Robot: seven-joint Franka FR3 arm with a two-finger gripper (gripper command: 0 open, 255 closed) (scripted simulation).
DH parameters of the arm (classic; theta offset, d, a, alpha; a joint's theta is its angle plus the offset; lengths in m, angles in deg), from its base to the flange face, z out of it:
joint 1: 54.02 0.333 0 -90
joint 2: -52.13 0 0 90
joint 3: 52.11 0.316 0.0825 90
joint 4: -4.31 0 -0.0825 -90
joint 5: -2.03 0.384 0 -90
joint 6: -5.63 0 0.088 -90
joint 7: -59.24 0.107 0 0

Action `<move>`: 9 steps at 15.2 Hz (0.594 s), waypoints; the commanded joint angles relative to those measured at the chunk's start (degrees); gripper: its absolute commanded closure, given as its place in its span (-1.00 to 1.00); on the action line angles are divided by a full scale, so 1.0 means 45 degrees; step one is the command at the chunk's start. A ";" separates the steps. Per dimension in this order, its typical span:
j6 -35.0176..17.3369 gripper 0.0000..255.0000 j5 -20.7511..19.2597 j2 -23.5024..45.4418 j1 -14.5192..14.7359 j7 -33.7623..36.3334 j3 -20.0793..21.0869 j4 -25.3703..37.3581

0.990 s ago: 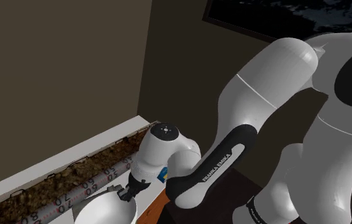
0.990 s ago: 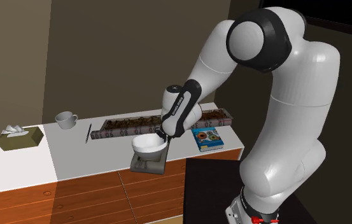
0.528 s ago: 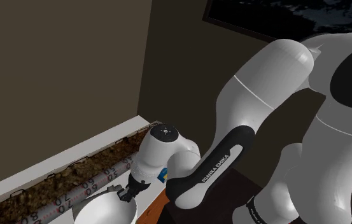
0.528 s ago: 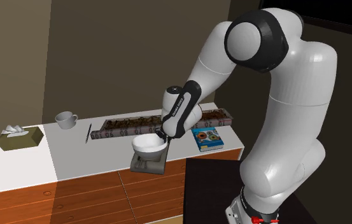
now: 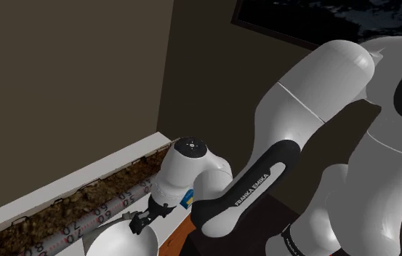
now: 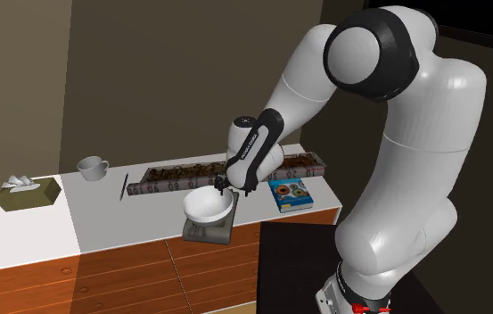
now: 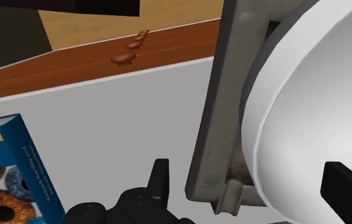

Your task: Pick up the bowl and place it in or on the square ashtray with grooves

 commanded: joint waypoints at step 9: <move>0.1110 -1.00 0.1507 -0.1452 -0.0525 -0.1108 0.0777 -0.0279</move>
